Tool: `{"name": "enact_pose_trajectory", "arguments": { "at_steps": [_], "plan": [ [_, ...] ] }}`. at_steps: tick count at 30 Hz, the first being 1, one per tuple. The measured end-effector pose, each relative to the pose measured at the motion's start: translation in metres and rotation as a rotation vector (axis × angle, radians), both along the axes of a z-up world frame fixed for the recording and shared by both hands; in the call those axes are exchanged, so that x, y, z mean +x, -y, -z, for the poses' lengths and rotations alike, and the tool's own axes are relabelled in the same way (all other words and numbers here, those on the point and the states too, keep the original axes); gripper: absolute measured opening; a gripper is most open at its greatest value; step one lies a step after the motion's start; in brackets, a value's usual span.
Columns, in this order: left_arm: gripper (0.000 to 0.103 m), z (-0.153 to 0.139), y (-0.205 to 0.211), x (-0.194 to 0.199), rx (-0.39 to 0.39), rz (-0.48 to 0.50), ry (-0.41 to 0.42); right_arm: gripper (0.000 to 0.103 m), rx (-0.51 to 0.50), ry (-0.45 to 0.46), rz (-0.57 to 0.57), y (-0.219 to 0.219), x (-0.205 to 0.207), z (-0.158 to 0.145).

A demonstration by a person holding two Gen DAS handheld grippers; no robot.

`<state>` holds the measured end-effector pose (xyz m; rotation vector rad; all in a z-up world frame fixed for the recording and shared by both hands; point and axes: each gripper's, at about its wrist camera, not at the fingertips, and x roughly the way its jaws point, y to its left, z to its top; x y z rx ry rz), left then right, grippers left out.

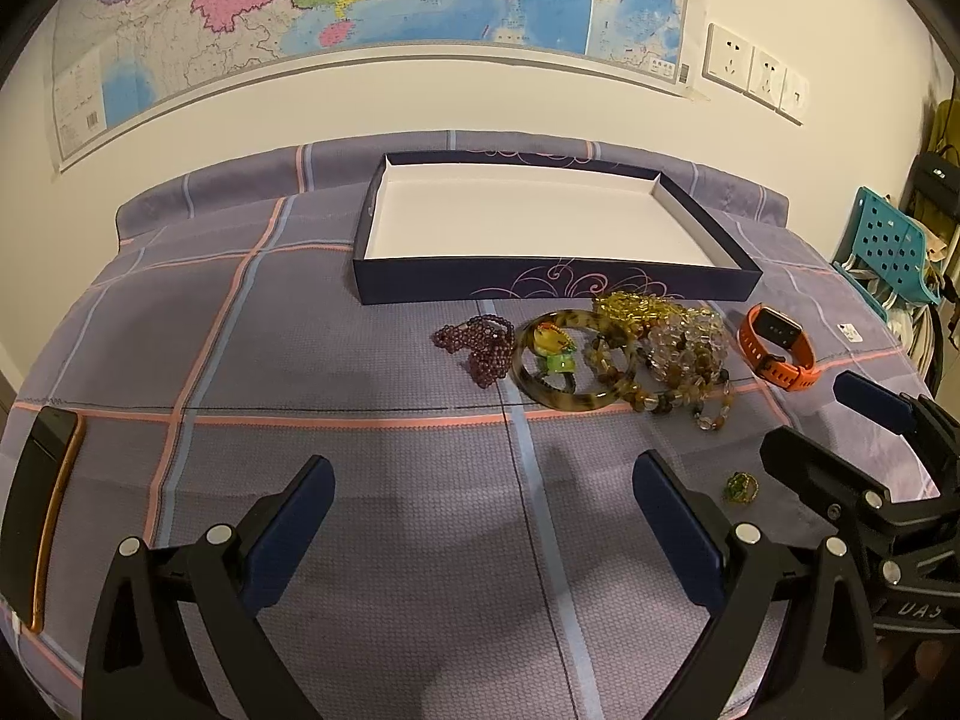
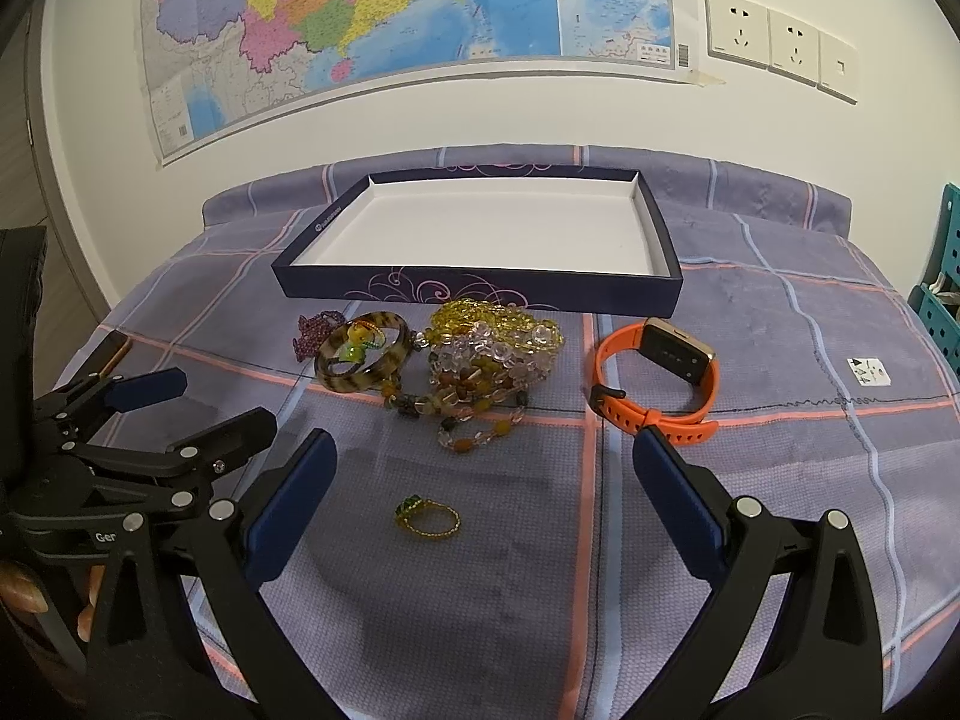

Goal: Organize jewelry

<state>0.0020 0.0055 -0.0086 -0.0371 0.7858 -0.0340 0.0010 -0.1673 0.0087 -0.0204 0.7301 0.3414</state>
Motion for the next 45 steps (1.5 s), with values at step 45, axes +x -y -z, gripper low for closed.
{"name": "enact_pose_trajectory", "arguments": {
  "at_steps": [45],
  "plan": [
    [0.096,-0.0016,0.0012,0.0045,0.028,-0.005,0.003,0.097,0.021,-0.015,0.001,0.0058,0.0033,0.0008]
  ]
}}
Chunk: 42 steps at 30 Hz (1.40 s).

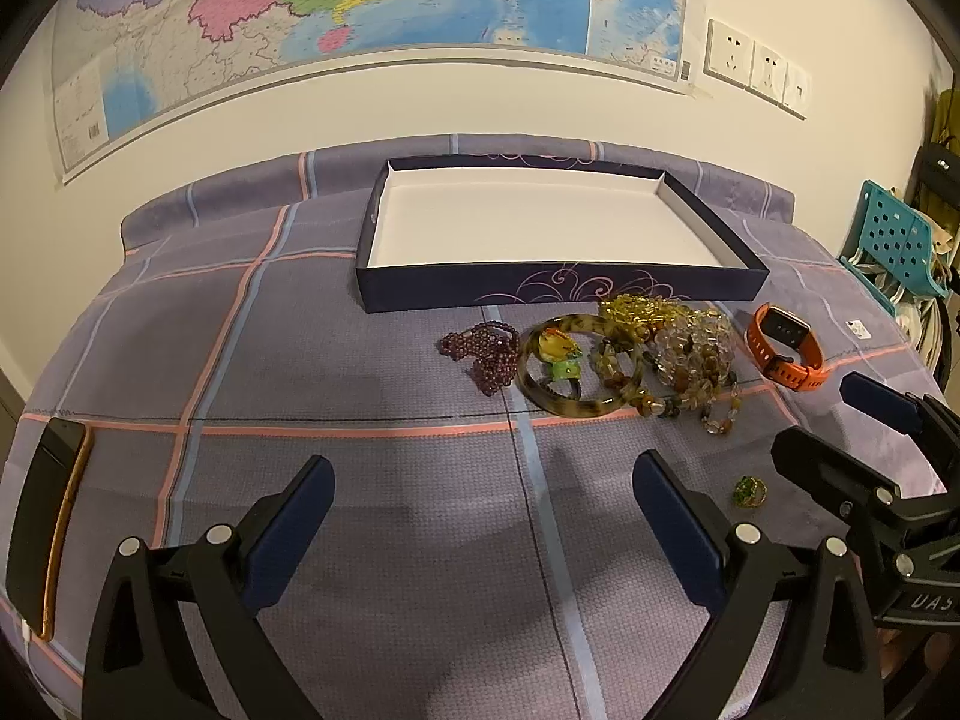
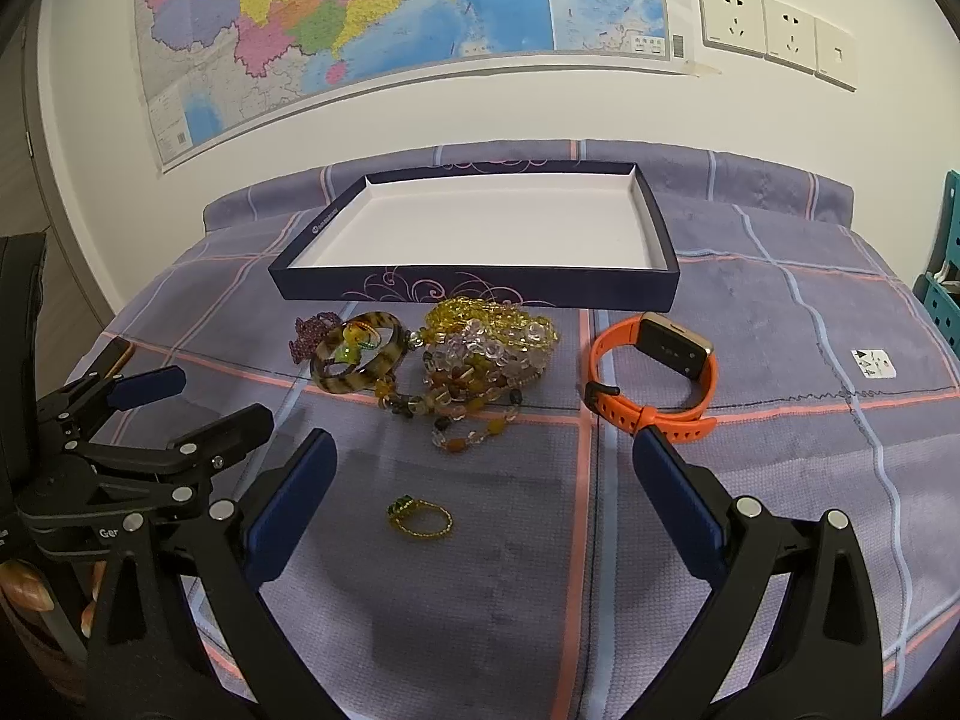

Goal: Organize jewelry

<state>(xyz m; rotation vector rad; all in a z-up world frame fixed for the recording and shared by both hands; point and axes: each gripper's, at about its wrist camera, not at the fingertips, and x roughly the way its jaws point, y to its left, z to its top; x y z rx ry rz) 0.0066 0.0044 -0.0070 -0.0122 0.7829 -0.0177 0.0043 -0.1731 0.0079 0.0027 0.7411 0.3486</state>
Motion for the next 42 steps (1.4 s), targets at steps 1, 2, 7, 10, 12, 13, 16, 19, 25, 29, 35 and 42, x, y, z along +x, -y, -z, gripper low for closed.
{"name": "enact_pose_trajectory", "arguments": {
  "at_steps": [1,2,7,10,12,13,16,19,25,29,35,42],
  "plan": [
    [0.096,0.000,0.001,0.000,0.001,0.000,0.000,0.097,0.001,-0.001,0.001,0.000,0.000,0.000],
    [0.096,0.000,0.001,0.000,0.002,0.000,-0.001,0.097,0.003,-0.001,0.002,0.000,0.000,0.000],
    [0.096,0.002,0.001,0.001,0.003,-0.001,-0.004,0.097,0.004,-0.003,0.004,0.001,0.001,0.001],
    [0.096,0.002,0.001,0.001,0.003,-0.001,-0.005,0.097,0.005,-0.008,0.005,0.002,0.002,0.002],
    [0.096,0.002,0.001,0.001,0.004,-0.002,-0.005,0.097,0.007,-0.007,0.006,0.002,0.002,0.002],
    [0.096,0.002,0.001,0.001,0.005,-0.002,-0.005,0.097,0.008,-0.007,0.005,0.003,0.002,0.002],
    [0.096,0.003,0.001,0.003,0.007,0.000,-0.009,0.097,0.010,-0.009,0.006,0.004,0.003,0.002],
    [0.096,0.003,0.001,0.004,0.006,0.002,-0.011,0.097,0.012,-0.011,0.009,0.005,0.004,0.002],
    [0.096,0.004,0.001,0.007,0.000,0.006,-0.019,0.097,0.007,-0.008,0.021,0.011,0.007,-0.001],
    [0.096,0.004,-0.001,0.010,-0.009,0.011,-0.028,0.097,0.006,-0.017,0.053,0.024,0.013,-0.001],
    [0.096,0.004,-0.003,0.015,-0.008,0.021,-0.035,0.097,0.036,-0.080,0.157,0.059,0.031,0.008],
    [0.096,0.003,-0.008,0.021,0.001,0.047,-0.037,0.075,0.122,-0.143,0.221,0.088,0.050,0.019]
  ]
}}
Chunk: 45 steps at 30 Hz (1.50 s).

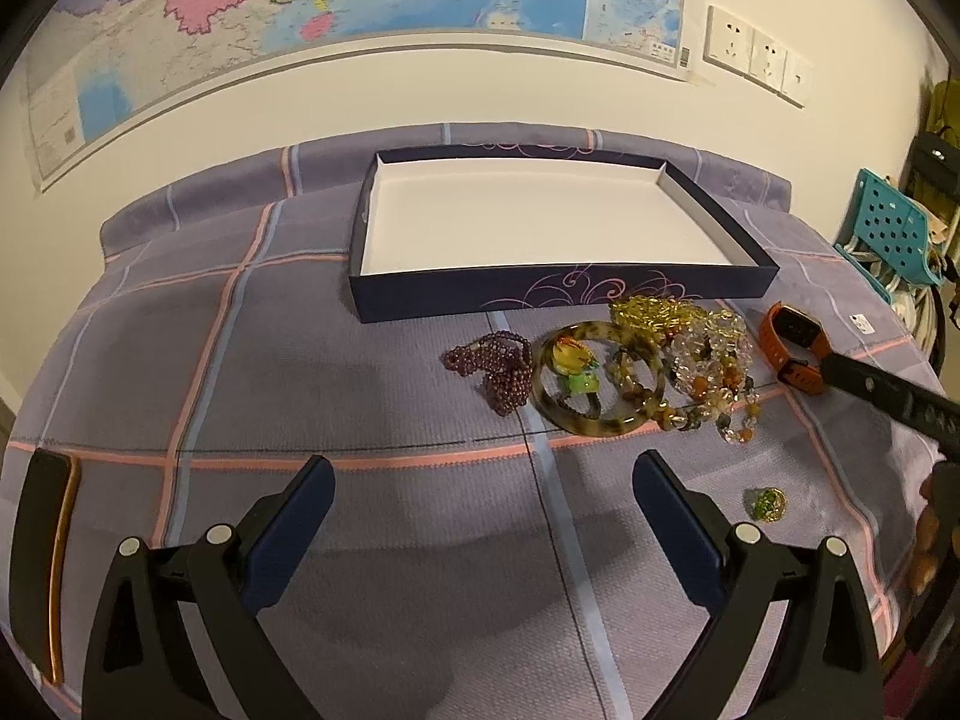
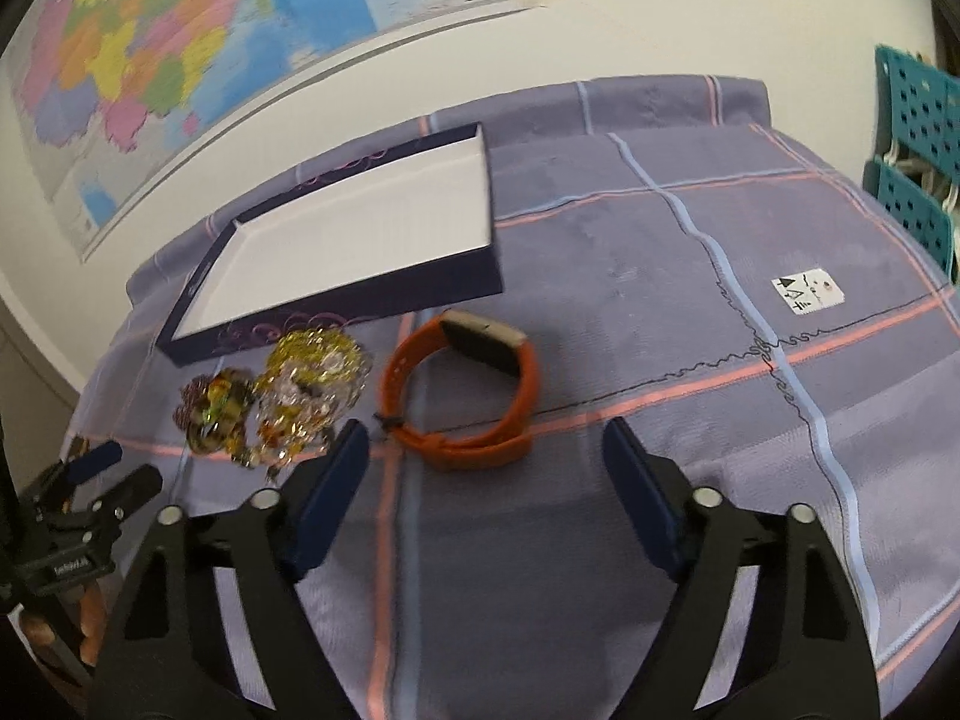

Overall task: Organize jewelry
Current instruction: 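Reach the right gripper to the orange-strap watch and close on it, then lift the watch with the right gripper while the left gripper grasps the tortoiseshell bangle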

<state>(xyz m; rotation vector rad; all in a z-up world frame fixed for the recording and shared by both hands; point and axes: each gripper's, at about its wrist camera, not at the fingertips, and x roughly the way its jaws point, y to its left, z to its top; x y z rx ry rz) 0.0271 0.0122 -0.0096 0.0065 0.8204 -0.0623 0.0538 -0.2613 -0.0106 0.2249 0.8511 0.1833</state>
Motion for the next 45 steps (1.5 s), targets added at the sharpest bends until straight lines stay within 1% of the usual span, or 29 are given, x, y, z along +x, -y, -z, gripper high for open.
{"name": "enact_pose_trajectory", "arguments": {
  "at_steps": [5,6,8,9,11,13,14,16,17,18,21,22,24,26,29,31,33,35,36,37,42,44,45],
  "plan": [
    [0.096,0.000,-0.011,0.009,-0.012,0.018,-0.016,0.058,0.006,-0.013,0.009,0.010,0.012,0.002],
    [0.096,-0.001,-0.014,0.012,-0.018,0.019,-0.023,0.056,0.012,-0.018,0.007,0.012,0.013,0.003],
    [0.091,-0.002,-0.016,0.016,-0.022,0.025,-0.028,0.047,0.013,-0.029,0.002,0.011,0.016,0.005],
    [0.087,-0.004,-0.015,0.017,-0.024,0.037,-0.030,0.045,0.007,-0.030,-0.002,0.011,0.017,0.005],
    [0.081,-0.006,-0.009,0.018,-0.040,0.078,-0.036,0.036,0.001,-0.032,-0.013,0.011,0.019,0.006],
    [0.070,-0.005,-0.001,0.021,-0.072,0.137,-0.064,0.034,-0.004,-0.036,-0.020,0.010,0.020,0.006],
    [0.069,-0.004,0.003,0.021,-0.085,0.158,-0.077,0.032,-0.008,-0.036,-0.025,0.010,0.021,0.007],
    [0.059,-0.001,0.010,0.024,-0.115,0.202,-0.111,0.032,-0.006,-0.035,-0.028,0.010,0.021,0.007],
    [0.056,0.001,0.012,0.026,-0.133,0.219,-0.128,0.032,0.000,-0.036,-0.028,0.011,0.021,0.007],
    [0.053,0.002,0.013,0.029,-0.146,0.224,-0.138,0.032,0.004,-0.035,-0.029,0.012,0.021,0.008],
    [0.050,0.001,0.012,0.037,-0.171,0.221,-0.145,0.033,0.015,-0.032,-0.030,0.013,0.021,0.008],
    [0.046,0.002,0.011,0.040,-0.178,0.221,-0.152,0.033,0.016,-0.031,-0.030,0.013,0.020,0.008],
    [0.043,0.006,0.009,0.047,-0.191,0.221,-0.171,0.033,0.020,-0.029,-0.032,0.014,0.020,0.009],
    [0.039,0.006,0.009,0.052,-0.192,0.222,-0.169,0.033,0.023,-0.027,-0.033,0.014,0.019,0.009],
    [0.031,0.006,0.007,0.056,-0.207,0.225,-0.180,0.033,0.023,-0.026,-0.039,0.015,0.018,0.009],
    [0.017,0.007,0.006,0.055,-0.210,0.236,-0.190,0.033,0.020,-0.025,-0.043,0.014,0.018,0.009],
    [0.011,0.008,0.004,0.054,-0.203,0.242,-0.194,0.033,0.016,-0.025,-0.049,0.014,0.018,0.009],
    [0.011,0.008,-0.001,0.054,-0.233,0.251,-0.208,0.033,0.019,-0.026,-0.049,0.014,0.018,0.008],
    [0.017,0.007,-0.005,0.055,-0.256,0.247,-0.210,0.033,0.020,-0.026,-0.049,0.014,0.018,0.008],
    [0.026,0.006,-0.008,0.056,-0.271,0.241,-0.208,0.033,0.020,-0.026,-0.048,0.014,0.018,0.008],
    [0.026,0.002,-0.012,0.067,-0.287,0.230,-0.193,0.033,0.018,-0.026,-0.050,0.014,0.018,0.008],
    [0.026,0.004,-0.010,0.075,-0.277,0.228,-0.202,0.033,0.019,-0.026,-0.050,0.015,0.018,0.009],
    [0.023,0.006,-0.010,0.080,-0.268,0.224,-0.212,0.033,0.019,-0.026,-0.050,0.015,0.018,0.009]
  ]
}}
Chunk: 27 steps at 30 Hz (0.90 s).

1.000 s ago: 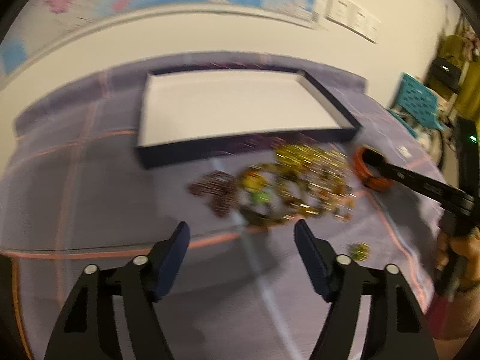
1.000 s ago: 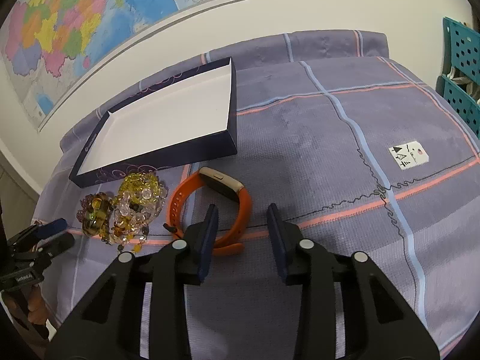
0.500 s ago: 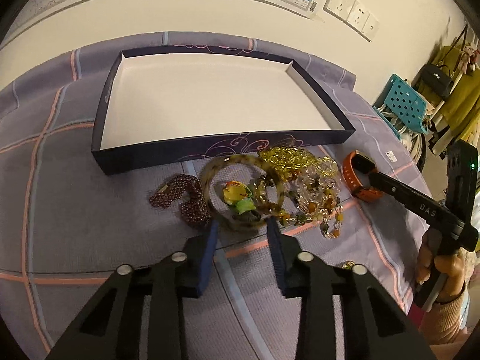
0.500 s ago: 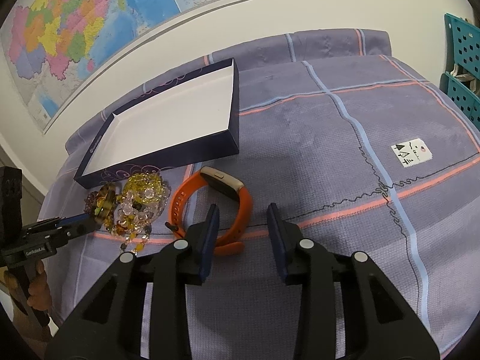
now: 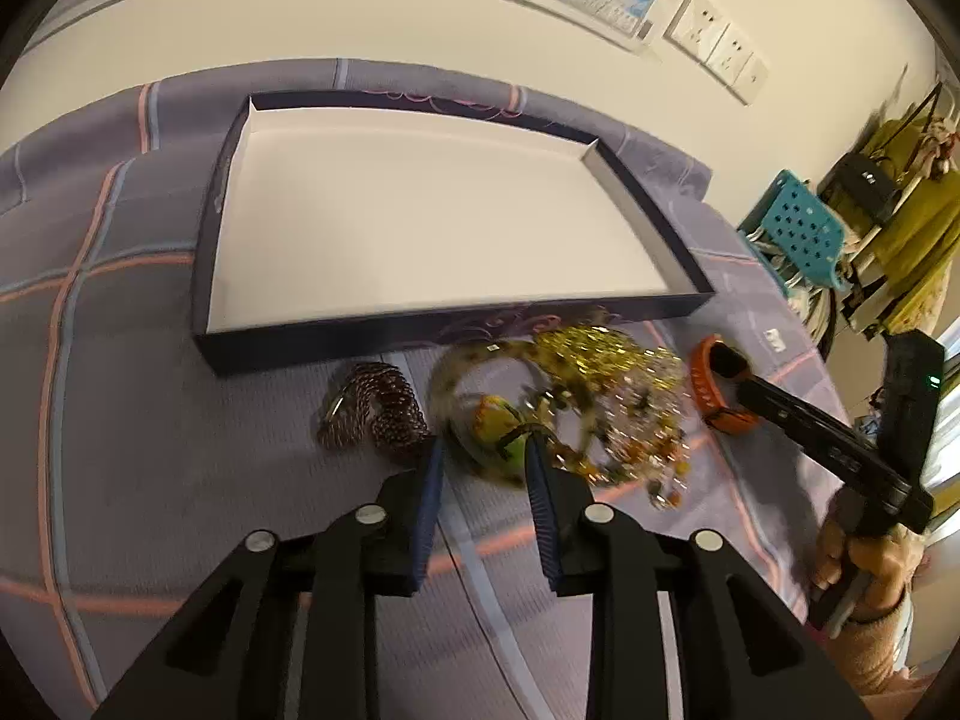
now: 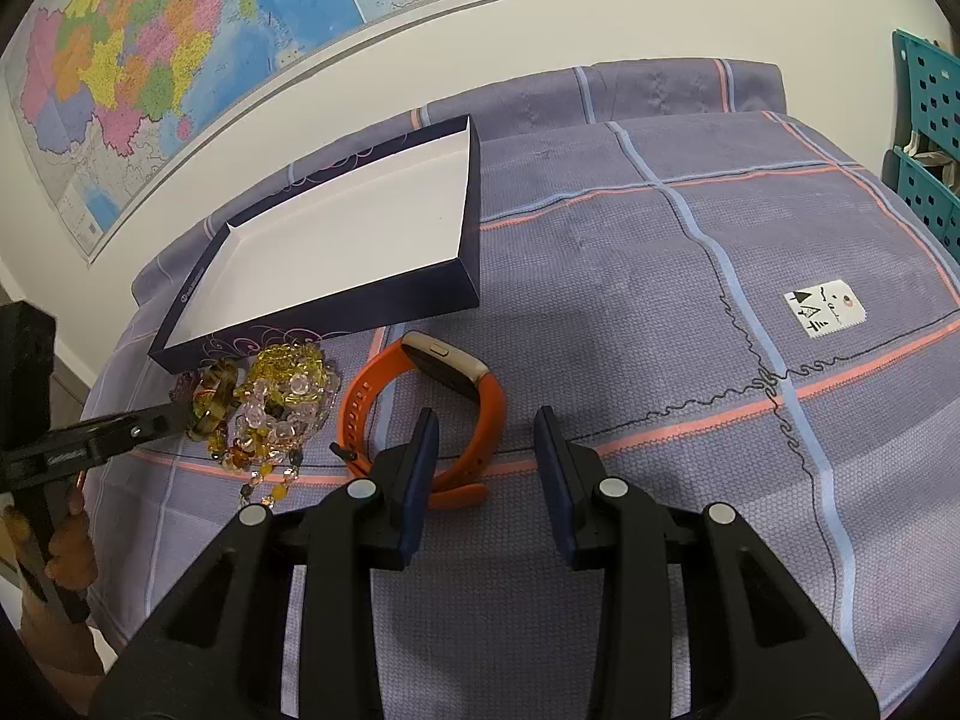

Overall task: Organize jewelry
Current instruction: 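Lift the watch with the right gripper while the left gripper grasps the tortoiseshell bangle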

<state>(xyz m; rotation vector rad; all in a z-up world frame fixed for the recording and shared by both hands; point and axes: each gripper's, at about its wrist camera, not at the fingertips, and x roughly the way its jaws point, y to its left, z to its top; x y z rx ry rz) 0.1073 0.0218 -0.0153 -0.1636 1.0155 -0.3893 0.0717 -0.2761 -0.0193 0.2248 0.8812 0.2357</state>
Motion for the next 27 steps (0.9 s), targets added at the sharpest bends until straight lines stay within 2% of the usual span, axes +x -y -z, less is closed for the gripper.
{"name": "enact_pose_trajectory", "arguments": {
  "at_steps": [1,7,10,13,18,21,24,27],
  "plan": [
    [0.019,0.001,0.000,0.004,0.010,-0.003,-0.002,0.034,0.000,0.000,0.000,0.000,0.000,0.000],
    [0.016,0.002,-0.005,0.011,-0.019,-0.001,-0.023,0.034,0.010,0.000,-0.001,0.001,0.000,0.001],
    [0.010,0.002,-0.002,0.006,0.017,0.003,-0.011,0.034,0.005,0.001,-0.004,0.000,0.000,0.001],
    [0.008,0.001,0.004,-0.003,0.057,0.030,0.003,0.032,-0.008,0.002,-0.014,-0.001,0.001,0.001],
    [0.008,0.001,0.007,-0.026,0.080,0.085,0.014,0.021,-0.016,0.000,-0.042,-0.004,0.001,0.001],
    [0.009,0.002,0.006,-0.036,0.094,0.106,0.021,0.020,-0.028,0.000,-0.052,-0.006,0.001,0.000],
    [0.020,0.001,0.009,-0.040,0.103,0.131,0.036,0.022,-0.028,-0.012,-0.056,-0.007,0.002,0.001],
    [0.020,0.002,0.016,-0.042,0.143,0.149,0.063,0.022,-0.028,-0.016,-0.060,-0.007,0.002,0.001]
  ]
}}
